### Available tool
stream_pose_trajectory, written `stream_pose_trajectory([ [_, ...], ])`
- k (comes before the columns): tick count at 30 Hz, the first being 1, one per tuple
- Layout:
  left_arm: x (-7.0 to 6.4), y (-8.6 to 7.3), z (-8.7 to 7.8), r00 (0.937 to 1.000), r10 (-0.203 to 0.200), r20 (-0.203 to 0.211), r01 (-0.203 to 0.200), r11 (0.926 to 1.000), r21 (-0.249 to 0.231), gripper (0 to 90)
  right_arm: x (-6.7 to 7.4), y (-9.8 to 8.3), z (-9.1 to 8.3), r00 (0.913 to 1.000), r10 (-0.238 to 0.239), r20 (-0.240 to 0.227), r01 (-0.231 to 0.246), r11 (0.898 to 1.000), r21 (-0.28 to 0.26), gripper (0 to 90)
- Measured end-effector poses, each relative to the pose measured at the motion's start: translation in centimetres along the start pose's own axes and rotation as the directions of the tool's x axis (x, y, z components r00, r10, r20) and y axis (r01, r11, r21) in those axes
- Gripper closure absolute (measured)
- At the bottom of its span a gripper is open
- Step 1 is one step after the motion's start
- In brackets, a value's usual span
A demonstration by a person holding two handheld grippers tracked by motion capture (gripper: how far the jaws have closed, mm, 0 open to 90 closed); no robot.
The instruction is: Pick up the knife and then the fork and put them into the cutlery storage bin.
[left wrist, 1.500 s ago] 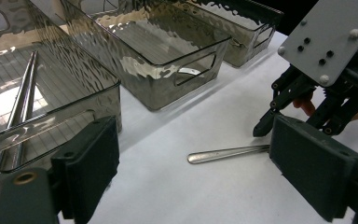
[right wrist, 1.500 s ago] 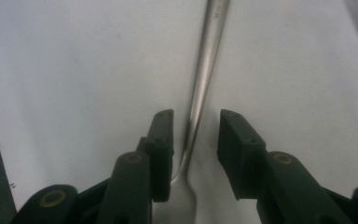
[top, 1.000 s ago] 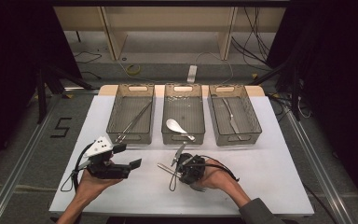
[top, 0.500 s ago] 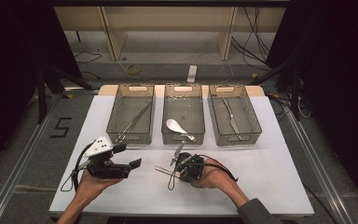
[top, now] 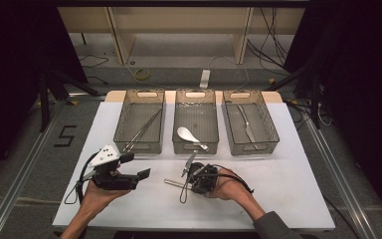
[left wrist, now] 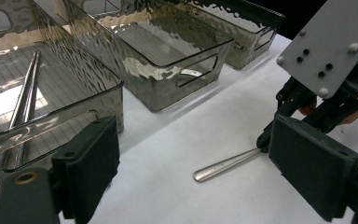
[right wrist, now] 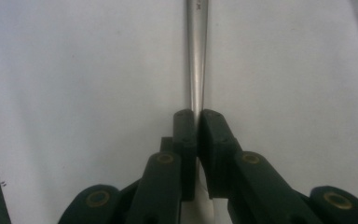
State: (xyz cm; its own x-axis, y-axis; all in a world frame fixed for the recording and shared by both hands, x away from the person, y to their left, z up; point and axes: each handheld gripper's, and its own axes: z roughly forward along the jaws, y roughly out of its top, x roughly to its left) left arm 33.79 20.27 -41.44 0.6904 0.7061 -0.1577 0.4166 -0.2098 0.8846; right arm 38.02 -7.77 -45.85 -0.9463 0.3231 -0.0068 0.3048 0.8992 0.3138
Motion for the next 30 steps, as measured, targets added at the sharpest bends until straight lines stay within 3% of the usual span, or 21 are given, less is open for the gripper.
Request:
stream_pose_trajectory([
  [2, 0.0, 0.0, 0.0, 1.0000, 0.000, 0.000, 0.000, 1.0000, -0.001, 15.6, -0.3, -0.1, -0.3, 0.9999, -0.010, -0.006, 0.010, 1.000, -0.007, 85.6],
  [13, 0.1, 0.0, -0.1, 1.0000, -0.003, -0.001, 0.003, 1.0000, -0.001, 15.7, -1.5, -0.8, -1.0, 0.9989, 0.039, -0.024, -0.040, 0.998, -0.038, 85.7],
  [23, 0.1, 0.0, 0.0, 1.0000, -0.005, -0.003, 0.005, 1.0000, -0.002, 15.7, -2.6, -1.6, -2.5, 0.9966, 0.082, -0.009, -0.083, 0.994, -0.069, 85.7],
  [30, 0.1, 0.0, -0.1, 1.0000, -0.005, -0.004, 0.005, 1.0000, 0.000, 15.7, -3.6, -2.5, -4.0, 0.9921, 0.125, 0.011, -0.123, 0.985, -0.123, 85.6],
])
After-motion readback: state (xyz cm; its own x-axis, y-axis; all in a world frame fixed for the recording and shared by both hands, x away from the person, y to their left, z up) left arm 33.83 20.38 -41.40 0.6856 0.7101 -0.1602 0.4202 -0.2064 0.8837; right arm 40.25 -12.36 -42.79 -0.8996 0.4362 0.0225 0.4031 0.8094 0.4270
